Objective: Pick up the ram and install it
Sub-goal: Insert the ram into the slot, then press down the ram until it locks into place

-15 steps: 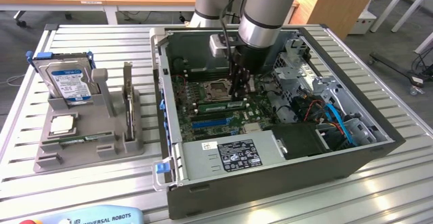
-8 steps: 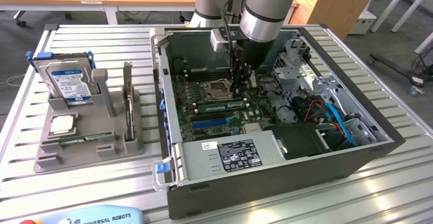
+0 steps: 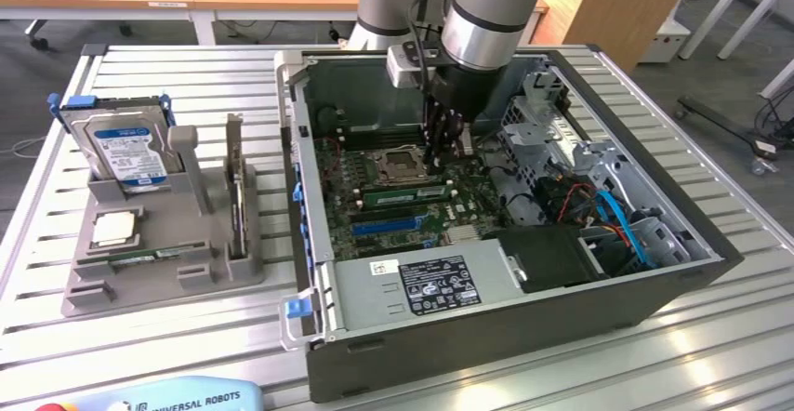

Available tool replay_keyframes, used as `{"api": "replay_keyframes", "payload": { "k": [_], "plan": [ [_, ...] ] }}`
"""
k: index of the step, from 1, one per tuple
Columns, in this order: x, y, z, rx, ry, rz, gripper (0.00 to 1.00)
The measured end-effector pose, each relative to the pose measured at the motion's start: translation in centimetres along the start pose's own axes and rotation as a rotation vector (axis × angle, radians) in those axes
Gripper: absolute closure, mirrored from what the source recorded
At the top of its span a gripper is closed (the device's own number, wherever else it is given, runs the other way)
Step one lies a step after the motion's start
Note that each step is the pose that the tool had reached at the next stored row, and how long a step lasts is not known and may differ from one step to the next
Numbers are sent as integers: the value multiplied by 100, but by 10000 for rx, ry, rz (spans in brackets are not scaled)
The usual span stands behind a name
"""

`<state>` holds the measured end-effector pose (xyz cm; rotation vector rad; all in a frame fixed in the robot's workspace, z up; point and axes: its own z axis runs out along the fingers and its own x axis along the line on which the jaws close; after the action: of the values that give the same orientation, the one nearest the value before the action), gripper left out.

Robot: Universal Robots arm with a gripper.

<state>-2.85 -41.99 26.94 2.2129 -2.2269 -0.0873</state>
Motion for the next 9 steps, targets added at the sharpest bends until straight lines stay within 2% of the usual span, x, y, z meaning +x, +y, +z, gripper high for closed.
{"api": "replay_keyframes", "payload": {
  "k": [9],
  "plan": [
    [0,0,-1,0,2,0,74]
  ]
}}
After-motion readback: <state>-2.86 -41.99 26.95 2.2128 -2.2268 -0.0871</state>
